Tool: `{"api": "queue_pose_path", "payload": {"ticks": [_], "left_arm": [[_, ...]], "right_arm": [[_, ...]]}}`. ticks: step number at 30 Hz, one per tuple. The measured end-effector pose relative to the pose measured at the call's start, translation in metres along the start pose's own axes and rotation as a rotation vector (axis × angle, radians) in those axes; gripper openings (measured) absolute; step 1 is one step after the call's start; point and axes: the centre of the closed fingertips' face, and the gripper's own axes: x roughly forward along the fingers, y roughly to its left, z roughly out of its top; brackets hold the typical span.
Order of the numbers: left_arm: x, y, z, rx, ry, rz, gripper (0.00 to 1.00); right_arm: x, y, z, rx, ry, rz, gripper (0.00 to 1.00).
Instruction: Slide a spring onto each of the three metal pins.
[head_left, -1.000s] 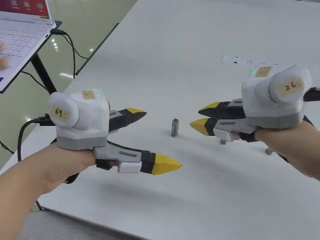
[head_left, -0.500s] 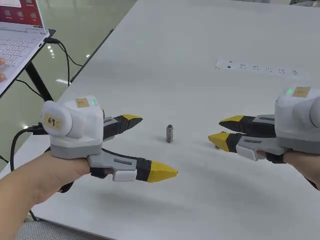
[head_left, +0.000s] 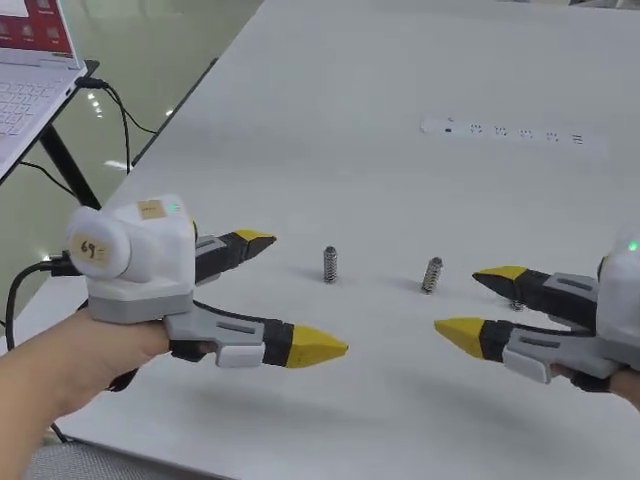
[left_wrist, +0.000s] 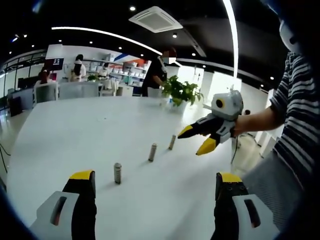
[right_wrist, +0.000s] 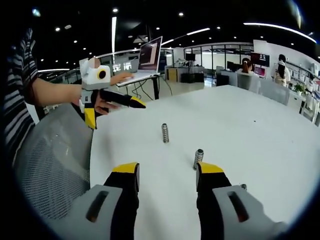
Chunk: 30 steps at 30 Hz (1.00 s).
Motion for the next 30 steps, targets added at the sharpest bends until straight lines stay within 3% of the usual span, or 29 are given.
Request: {"api": "queue_pose_path", "payload": {"ticks": [4, 7, 14, 18, 21, 26, 30], "left_arm": [[0.001, -0.003, -0.001, 0.002, 0.006, -0.007, 0.98], [0.001, -0.005, -0.001, 0.002, 0.001, -0.008, 0.98], [-0.002, -0.004, -0.004, 0.013, 0.01, 0.001, 0.98], [-0.006, -0.005, -0.005, 0.028, 0.018, 0.008, 0.98], [-0.008, -0.004, -0.009, 0.04, 0.031, 0.016, 0.98], [-0.011, -0.004, -0.017, 0.059, 0.059, 0.024, 0.98], [-0.013, -0.005, -0.012, 0.054, 0.045, 0.027, 0.98]], "right_arm": [[-0.009, 0.004, -0.012, -0.042, 0.023, -0.013, 0.53], [-0.014, 0.003, -0.02, -0.029, 0.029, -0.026, 0.65], [-0.03, -0.018, -0.026, 0.036, 0.005, -0.114, 0.87], [-0.041, -0.032, -0.039, 0.084, 0.017, -0.165, 0.95], [-0.049, -0.038, -0.044, 0.128, 0.006, -0.189, 0.99], [-0.059, -0.04, -0.049, 0.139, -0.002, -0.198, 0.99], [-0.065, -0.039, -0.055, 0.138, 0.007, -0.204, 0.99]]}}
